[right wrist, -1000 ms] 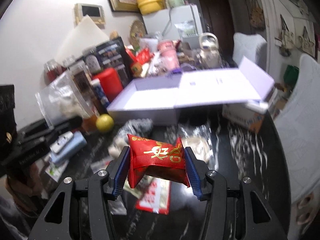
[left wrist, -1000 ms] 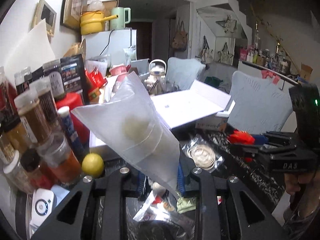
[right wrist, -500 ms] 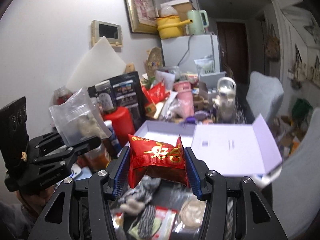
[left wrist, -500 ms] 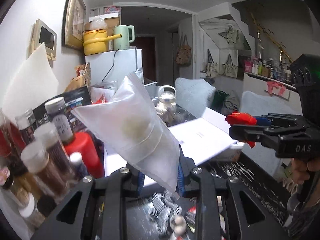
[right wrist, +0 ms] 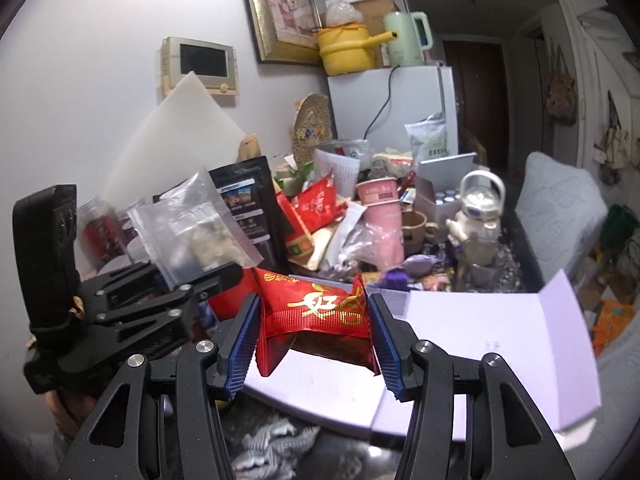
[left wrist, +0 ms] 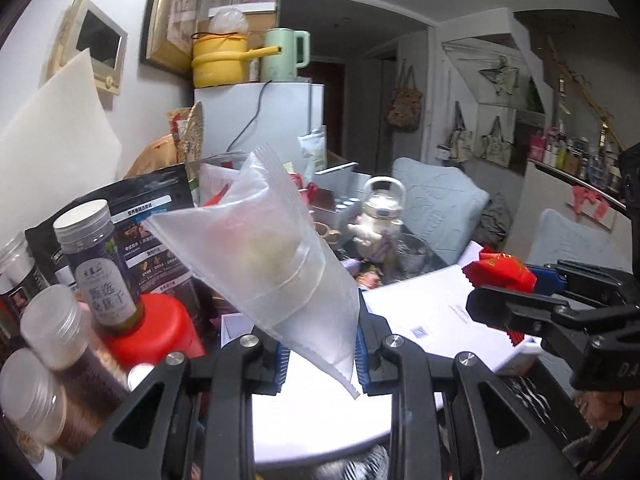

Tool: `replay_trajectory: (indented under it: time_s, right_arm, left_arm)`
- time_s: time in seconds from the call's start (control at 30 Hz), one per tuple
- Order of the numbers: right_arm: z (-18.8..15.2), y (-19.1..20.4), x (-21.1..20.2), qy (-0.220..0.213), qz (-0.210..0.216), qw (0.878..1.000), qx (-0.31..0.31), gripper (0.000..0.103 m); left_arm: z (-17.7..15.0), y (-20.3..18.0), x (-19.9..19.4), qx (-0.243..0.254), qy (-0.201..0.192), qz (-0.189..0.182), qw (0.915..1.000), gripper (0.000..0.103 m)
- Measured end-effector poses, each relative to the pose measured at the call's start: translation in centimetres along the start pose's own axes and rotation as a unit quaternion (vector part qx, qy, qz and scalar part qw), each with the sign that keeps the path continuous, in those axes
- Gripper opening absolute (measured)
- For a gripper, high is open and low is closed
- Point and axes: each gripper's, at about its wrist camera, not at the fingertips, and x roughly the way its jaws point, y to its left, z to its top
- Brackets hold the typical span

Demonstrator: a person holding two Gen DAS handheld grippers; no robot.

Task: Organize soft objects
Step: 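Carry the clear bag and red packet toward the open gift box with both grippers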

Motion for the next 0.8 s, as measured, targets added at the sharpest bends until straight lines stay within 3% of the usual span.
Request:
replay_trajectory:
  time_s: [0.33, 0.8]
  right_arm:
    - [2.0, -2.4, 7.0, 0.022, 0.031, 0.999, 0.029, 0.053]
    - [1.8, -6.0, 13.5, 0.057, -0.004, 0.998, 0.04, 0.053]
  left_arm:
    - [0.7, 1.2, 5.3, 0.011, 0.008, 0.07, 0.9975, 0.026]
    - [-1.0, 2.6, 12.5, -0.002, 0.086, 0.078, 0.9932, 0.026]
